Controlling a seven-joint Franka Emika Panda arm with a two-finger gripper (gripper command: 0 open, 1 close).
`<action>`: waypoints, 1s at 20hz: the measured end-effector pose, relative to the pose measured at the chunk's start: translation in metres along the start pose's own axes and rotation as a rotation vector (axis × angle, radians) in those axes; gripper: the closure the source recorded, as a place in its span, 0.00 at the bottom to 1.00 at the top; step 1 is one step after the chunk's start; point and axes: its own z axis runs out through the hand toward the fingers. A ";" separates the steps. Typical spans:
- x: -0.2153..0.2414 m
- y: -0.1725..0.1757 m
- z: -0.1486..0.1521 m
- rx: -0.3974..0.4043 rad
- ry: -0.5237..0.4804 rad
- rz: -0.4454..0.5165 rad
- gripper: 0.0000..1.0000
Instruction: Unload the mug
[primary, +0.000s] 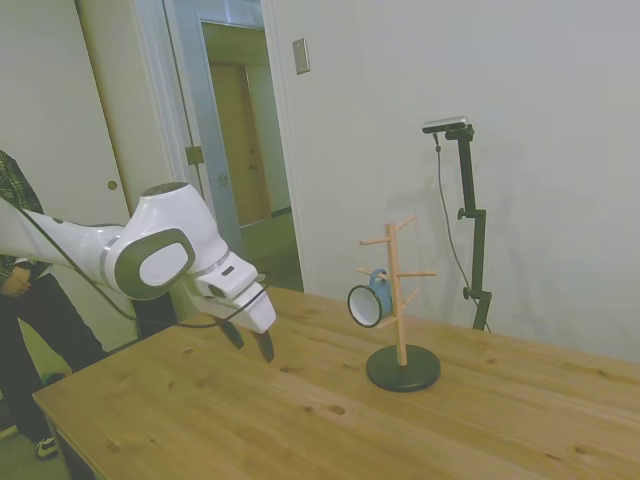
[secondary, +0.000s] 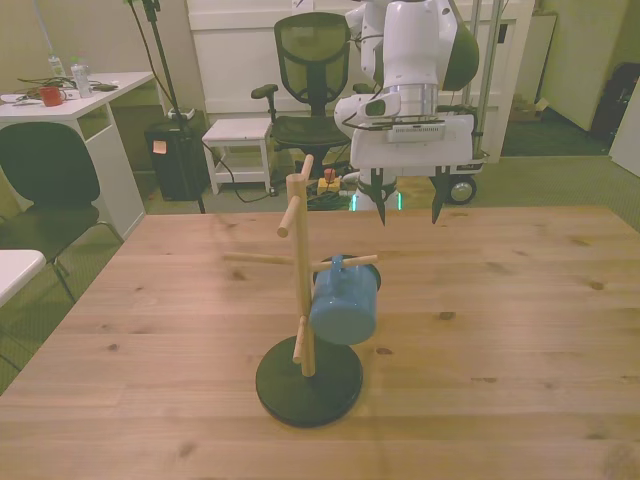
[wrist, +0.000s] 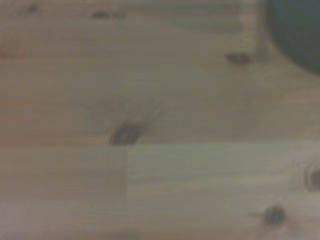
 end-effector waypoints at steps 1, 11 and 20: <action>0.010 -0.005 0.001 0.006 0.027 0.012 0.00; 0.077 -0.042 0.028 0.034 0.271 0.132 0.00; 0.086 -0.060 0.033 0.123 0.365 0.160 0.00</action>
